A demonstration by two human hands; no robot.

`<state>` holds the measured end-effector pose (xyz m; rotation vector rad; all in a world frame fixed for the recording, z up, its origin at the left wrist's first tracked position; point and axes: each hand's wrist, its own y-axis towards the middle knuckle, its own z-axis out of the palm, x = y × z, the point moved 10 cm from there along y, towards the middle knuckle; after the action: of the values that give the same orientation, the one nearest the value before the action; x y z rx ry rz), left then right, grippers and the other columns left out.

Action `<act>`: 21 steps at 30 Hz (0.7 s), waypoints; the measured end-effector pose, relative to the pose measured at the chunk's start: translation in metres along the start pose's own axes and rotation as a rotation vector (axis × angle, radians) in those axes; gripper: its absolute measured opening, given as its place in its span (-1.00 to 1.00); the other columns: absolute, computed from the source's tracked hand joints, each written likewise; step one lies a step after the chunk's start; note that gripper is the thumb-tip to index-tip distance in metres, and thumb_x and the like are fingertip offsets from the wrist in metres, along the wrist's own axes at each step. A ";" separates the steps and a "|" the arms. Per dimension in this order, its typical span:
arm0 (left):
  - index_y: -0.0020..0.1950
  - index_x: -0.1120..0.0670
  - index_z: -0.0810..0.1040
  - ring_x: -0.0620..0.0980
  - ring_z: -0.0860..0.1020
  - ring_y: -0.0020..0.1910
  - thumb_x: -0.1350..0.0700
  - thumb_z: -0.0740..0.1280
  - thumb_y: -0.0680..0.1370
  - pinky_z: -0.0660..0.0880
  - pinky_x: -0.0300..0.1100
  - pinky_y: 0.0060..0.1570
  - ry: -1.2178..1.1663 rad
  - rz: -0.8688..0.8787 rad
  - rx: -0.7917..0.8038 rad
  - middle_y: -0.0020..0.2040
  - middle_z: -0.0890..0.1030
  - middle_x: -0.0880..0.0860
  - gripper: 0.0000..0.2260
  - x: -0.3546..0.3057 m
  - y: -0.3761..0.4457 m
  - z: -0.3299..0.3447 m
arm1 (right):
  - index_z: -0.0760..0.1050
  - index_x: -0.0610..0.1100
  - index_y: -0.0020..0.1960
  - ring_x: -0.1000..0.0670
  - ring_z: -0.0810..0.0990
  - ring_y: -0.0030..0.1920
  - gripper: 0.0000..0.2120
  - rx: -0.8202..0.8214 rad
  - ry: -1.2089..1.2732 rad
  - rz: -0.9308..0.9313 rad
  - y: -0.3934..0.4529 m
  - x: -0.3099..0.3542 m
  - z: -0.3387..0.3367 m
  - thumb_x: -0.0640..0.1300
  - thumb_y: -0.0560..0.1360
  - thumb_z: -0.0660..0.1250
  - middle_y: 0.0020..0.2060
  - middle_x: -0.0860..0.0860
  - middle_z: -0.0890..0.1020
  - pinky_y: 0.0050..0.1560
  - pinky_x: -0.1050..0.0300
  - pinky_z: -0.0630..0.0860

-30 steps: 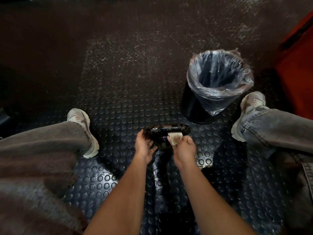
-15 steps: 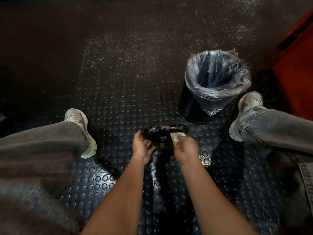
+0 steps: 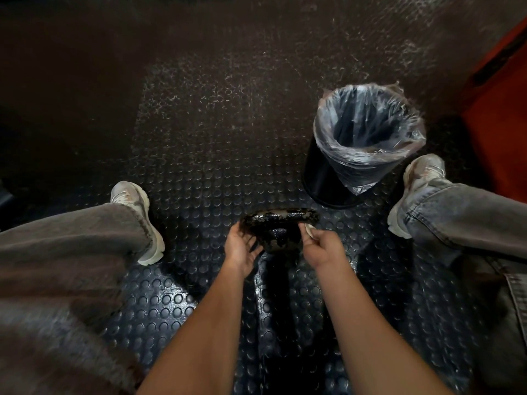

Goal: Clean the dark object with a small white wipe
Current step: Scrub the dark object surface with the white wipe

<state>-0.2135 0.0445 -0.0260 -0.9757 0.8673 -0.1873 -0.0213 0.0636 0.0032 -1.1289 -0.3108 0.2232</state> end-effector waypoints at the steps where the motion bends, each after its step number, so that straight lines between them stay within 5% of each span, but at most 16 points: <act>1: 0.35 0.08 0.54 0.07 0.55 0.26 -0.09 0.11 0.68 0.50 0.04 0.13 0.000 0.001 -0.002 0.22 0.65 0.10 -0.61 0.000 0.000 0.000 | 0.38 -0.44 0.36 -0.24 0.54 0.30 -0.67 0.019 -0.020 -0.019 -0.007 -0.002 0.004 -0.48 0.60 0.17 0.34 -0.32 0.45 0.13 0.09 0.62; 3: 0.35 0.08 0.54 0.06 0.56 0.25 -0.09 0.12 0.68 0.51 0.01 0.10 -0.001 0.001 0.004 0.21 0.66 0.09 -0.61 0.001 -0.002 0.001 | 0.43 -0.38 0.23 -0.25 0.58 0.20 -0.73 0.054 -0.143 -0.066 -0.019 -0.010 0.011 -0.52 0.56 0.21 0.26 -0.32 0.48 -0.07 0.07 0.67; 6: 0.34 0.09 0.55 0.01 0.56 0.22 -0.09 0.11 0.69 0.48 0.01 0.15 -0.008 -0.005 0.014 0.20 0.66 0.08 -0.61 0.001 -0.003 0.004 | 0.40 -0.28 -0.04 -0.23 0.56 0.13 -0.83 0.078 -0.262 -0.025 -0.026 -0.027 0.013 -0.53 0.54 0.24 0.19 -0.28 0.50 0.05 -0.05 0.65; 12: 0.35 0.09 0.54 0.05 0.54 0.28 -0.11 0.11 0.68 0.44 0.11 0.34 -0.005 -0.001 0.020 0.23 0.65 0.09 -0.59 0.003 0.002 0.002 | 0.38 -0.41 0.36 -0.29 0.51 0.30 -0.68 -0.012 -0.040 0.044 -0.015 -0.023 0.012 -0.46 0.61 0.19 0.33 -0.31 0.45 0.07 -0.14 0.60; 14: 0.36 0.09 0.53 0.06 0.53 0.29 -0.10 0.11 0.68 0.44 0.11 0.33 -0.010 -0.001 0.025 0.23 0.65 0.10 -0.59 0.003 0.001 0.003 | 0.52 -0.39 0.14 -0.31 0.57 0.24 -0.83 -0.032 -0.110 0.048 -0.016 -0.011 0.012 -0.29 0.64 0.25 0.08 -0.28 0.61 0.25 -0.19 0.53; 16: 0.36 0.09 0.53 0.07 0.53 0.29 -0.10 0.11 0.68 0.44 0.13 0.34 -0.021 0.000 0.025 0.23 0.64 0.10 -0.60 0.003 0.001 0.003 | 0.56 -0.27 -0.19 -0.38 0.60 0.07 -0.65 -0.017 -0.523 -0.031 -0.025 0.003 0.008 -0.02 0.62 0.33 -0.38 -0.14 0.56 0.27 -0.28 0.46; 17: 0.35 0.09 0.53 0.07 0.54 0.29 -0.10 0.11 0.69 0.43 0.13 0.35 -0.022 0.001 0.024 0.23 0.65 0.10 -0.60 0.003 0.002 0.002 | 0.55 -0.33 -0.21 -0.40 0.59 0.05 -0.57 -0.036 -0.633 -0.107 -0.025 0.013 0.005 0.02 0.62 0.33 -0.43 -0.13 0.52 0.27 -0.31 0.44; 19: 0.35 0.09 0.53 0.07 0.54 0.29 -0.09 0.10 0.69 0.42 0.15 0.36 -0.020 0.005 0.023 0.22 0.65 0.09 -0.61 0.003 0.002 0.002 | 0.55 -0.45 0.00 -0.39 0.60 0.12 -0.68 0.013 -0.218 -0.047 -0.022 0.007 0.004 -0.15 0.64 0.31 -0.18 -0.23 0.61 0.32 -0.26 0.45; 21: 0.35 0.08 0.54 0.07 0.54 0.29 -0.09 0.11 0.69 0.42 0.15 0.36 -0.017 0.008 0.026 0.22 0.65 0.09 -0.61 0.003 0.001 0.003 | 0.43 -0.46 0.19 -0.30 0.58 0.17 -0.81 0.033 -0.071 -0.038 -0.022 -0.003 0.010 -0.45 0.60 0.19 0.19 -0.34 0.51 0.23 -0.11 0.56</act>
<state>-0.2100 0.0458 -0.0277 -0.9483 0.8513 -0.1825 -0.0273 0.0623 0.0268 -1.0829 -0.3895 0.2340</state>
